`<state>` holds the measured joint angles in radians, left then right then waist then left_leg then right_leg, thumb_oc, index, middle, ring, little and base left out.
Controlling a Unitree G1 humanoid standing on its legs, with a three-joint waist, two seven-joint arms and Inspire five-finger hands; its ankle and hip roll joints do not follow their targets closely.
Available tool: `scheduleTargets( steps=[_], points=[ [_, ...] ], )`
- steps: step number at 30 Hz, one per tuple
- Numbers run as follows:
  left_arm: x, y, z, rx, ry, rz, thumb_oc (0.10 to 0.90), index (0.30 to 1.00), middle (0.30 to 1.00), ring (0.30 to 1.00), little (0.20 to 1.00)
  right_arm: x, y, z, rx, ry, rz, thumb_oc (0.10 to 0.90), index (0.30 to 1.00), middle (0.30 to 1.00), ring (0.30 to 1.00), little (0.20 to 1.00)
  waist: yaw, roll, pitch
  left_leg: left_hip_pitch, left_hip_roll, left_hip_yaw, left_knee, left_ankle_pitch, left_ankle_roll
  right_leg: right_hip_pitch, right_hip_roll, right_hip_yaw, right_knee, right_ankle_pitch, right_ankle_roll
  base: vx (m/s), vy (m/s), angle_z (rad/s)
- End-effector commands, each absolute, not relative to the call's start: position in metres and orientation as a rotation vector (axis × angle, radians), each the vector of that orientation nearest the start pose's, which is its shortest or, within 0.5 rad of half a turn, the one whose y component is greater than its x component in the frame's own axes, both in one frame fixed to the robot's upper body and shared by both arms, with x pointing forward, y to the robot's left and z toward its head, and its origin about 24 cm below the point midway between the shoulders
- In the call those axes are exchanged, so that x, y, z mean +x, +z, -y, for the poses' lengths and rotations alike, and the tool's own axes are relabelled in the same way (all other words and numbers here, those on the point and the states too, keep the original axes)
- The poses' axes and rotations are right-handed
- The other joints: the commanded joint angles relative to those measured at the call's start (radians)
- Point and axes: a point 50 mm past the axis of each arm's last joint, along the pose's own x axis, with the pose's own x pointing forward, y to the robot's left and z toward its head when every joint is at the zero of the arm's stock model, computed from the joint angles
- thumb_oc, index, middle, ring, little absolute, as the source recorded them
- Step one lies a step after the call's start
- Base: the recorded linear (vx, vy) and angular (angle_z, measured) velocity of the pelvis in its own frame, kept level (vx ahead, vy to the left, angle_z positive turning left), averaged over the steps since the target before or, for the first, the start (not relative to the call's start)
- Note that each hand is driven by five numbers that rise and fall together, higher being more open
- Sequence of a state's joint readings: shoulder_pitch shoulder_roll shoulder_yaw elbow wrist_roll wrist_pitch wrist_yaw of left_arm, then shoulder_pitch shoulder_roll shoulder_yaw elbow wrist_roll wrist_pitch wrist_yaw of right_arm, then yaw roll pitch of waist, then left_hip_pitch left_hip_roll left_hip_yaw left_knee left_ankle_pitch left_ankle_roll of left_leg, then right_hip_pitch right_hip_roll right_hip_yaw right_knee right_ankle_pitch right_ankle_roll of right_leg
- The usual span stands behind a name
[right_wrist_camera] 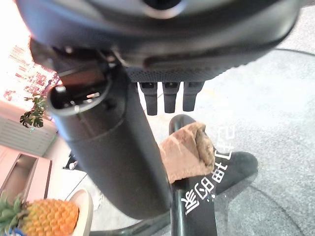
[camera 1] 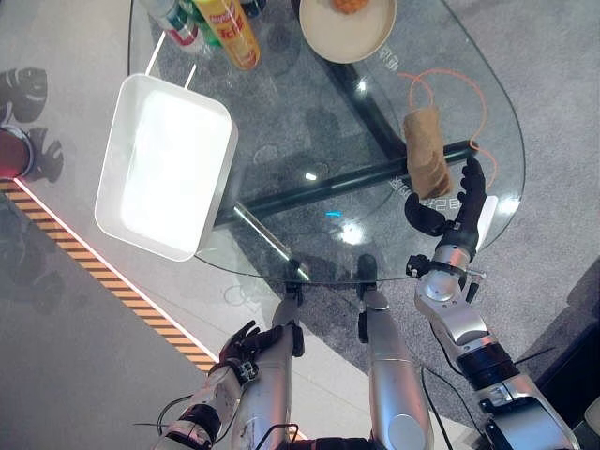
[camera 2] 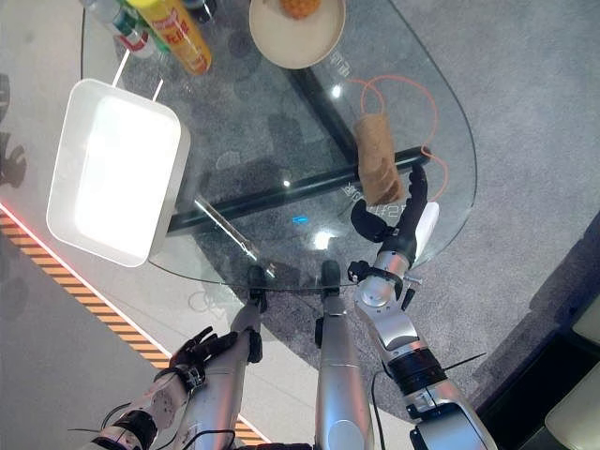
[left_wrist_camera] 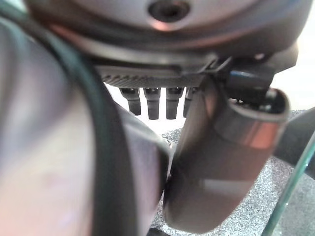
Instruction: Wipe the table with a cloth and put it in the basket.
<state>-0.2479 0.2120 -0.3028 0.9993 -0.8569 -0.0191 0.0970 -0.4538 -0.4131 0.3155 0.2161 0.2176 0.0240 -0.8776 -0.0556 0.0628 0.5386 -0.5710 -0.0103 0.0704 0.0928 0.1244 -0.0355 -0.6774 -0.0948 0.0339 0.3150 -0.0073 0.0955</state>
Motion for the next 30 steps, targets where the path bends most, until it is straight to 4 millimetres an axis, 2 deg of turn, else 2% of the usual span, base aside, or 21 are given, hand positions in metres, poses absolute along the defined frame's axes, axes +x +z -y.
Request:
scheduleTargets(
  steps=[1, 5, 11, 16, 30],
  points=[
    [0.185, -0.133, -0.178, -0.376, 0.289, -0.953, 0.800, 0.900, 0.900, 0.900, 0.900, 0.311, 0.157, 0.190, -0.203, -0.645, 0.466, 0.800, 0.900, 0.900, 0.900, 0.900, -0.015, -0.011, -0.019, -0.103, -0.050, 0.032, 0.194, -0.124, 0.012, -0.012, 0.014, -0.081, -0.095, 0.081, -0.019, 0.04, 0.017, 0.04],
    [0.187, -0.130, -0.178, -0.386, 0.285, -0.938, 0.800, 0.900, 0.900, 0.900, 0.900, 0.312, 0.162, 0.193, -0.209, -0.685, 0.477, 0.800, 0.900, 0.900, 0.900, 0.900, -0.012, -0.004, -0.019, -0.144, -0.052, 0.029, 0.220, -0.126, 0.010, -0.053, 0.014, -0.082, -0.074, 0.082, -0.020, 0.03, 0.015, 0.05],
    [0.194, -0.125, -0.177, -0.420, 0.304, -0.894, 0.800, 0.900, 0.900, 0.900, 0.900, 0.314, 0.156, 0.200, -0.238, -0.748, 0.435, 0.800, 0.900, 0.900, 0.900, 0.900, -0.009, 0.004, -0.019, -0.188, -0.053, 0.024, 0.240, -0.127, 0.010, -0.100, 0.011, -0.085, -0.054, 0.082, -0.018, 0.01, 0.001, 0.02],
    [0.198, -0.122, -0.174, -0.408, 0.283, -0.892, 0.800, 0.900, 0.900, 0.900, 0.900, 0.317, 0.159, 0.206, -0.265, -0.786, 0.443, 0.800, 0.900, 0.900, 0.900, 0.900, -0.003, 0.012, -0.019, -0.227, -0.058, 0.016, 0.257, -0.125, 0.011, -0.141, 0.015, -0.082, -0.037, 0.085, -0.018, 0.02, -0.004, 0.03],
    [0.201, -0.119, -0.176, -0.388, 0.274, -0.898, 0.800, 0.900, 0.900, 0.900, 0.900, 0.326, 0.193, 0.213, -0.291, -0.812, 0.551, 0.800, 0.900, 0.900, 0.900, 0.900, 0.016, 0.028, -0.019, -0.328, -0.055, -0.001, 0.325, -0.138, 0.005, -0.246, 0.018, -0.081, 0.025, 0.072, -0.018, 0.02, -0.006, 0.02]
  ],
)
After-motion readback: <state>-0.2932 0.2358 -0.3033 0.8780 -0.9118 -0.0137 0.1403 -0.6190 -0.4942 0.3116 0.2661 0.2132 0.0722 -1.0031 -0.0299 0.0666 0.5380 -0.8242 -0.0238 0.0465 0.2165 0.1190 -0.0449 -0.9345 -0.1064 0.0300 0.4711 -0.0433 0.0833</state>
